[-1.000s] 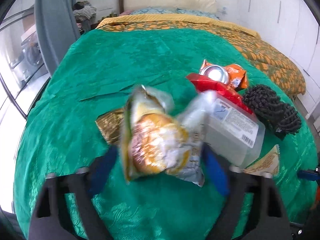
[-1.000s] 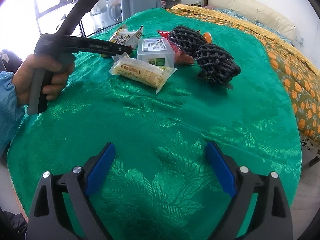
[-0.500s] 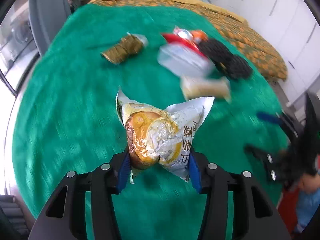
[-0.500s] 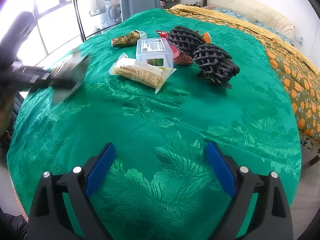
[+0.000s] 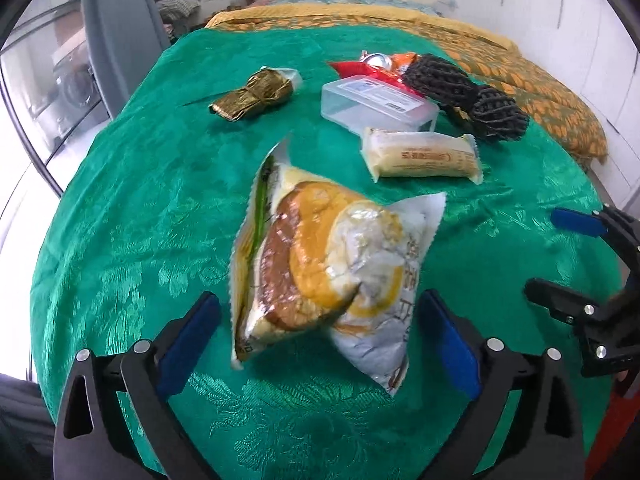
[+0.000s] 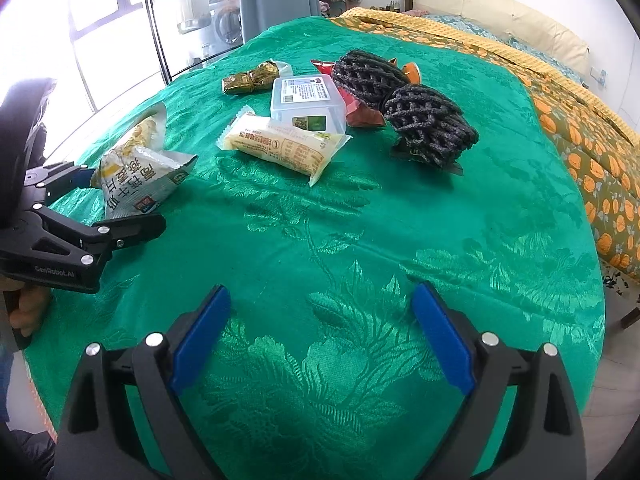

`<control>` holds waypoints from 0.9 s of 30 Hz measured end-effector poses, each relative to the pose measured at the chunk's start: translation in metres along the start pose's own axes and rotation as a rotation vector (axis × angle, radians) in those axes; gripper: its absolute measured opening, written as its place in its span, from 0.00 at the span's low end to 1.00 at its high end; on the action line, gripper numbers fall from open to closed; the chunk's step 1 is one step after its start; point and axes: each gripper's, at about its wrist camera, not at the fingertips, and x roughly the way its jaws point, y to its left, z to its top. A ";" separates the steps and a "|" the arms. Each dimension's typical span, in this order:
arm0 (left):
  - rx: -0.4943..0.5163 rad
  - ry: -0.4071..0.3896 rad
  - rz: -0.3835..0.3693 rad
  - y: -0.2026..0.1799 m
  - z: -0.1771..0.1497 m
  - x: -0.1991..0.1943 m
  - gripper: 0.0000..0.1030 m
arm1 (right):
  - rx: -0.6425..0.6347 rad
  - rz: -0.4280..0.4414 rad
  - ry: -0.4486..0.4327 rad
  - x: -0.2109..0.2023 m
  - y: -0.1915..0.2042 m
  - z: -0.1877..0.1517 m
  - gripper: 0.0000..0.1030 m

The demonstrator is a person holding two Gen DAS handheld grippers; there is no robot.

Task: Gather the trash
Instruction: 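Return to the bed and grasp the bread packet with the left gripper, then lower the open right gripper over the black mesh fruit net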

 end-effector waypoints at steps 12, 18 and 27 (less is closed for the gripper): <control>-0.004 0.002 -0.002 0.002 0.001 0.002 0.96 | -0.141 -0.113 -0.024 0.004 -0.058 0.082 0.87; -0.005 0.002 -0.005 0.003 0.001 0.002 0.96 | -0.235 -0.226 0.037 0.044 -0.055 0.107 0.85; -0.005 0.002 -0.004 0.003 0.001 0.002 0.96 | -0.117 -0.167 -0.030 -0.004 -0.057 0.080 0.44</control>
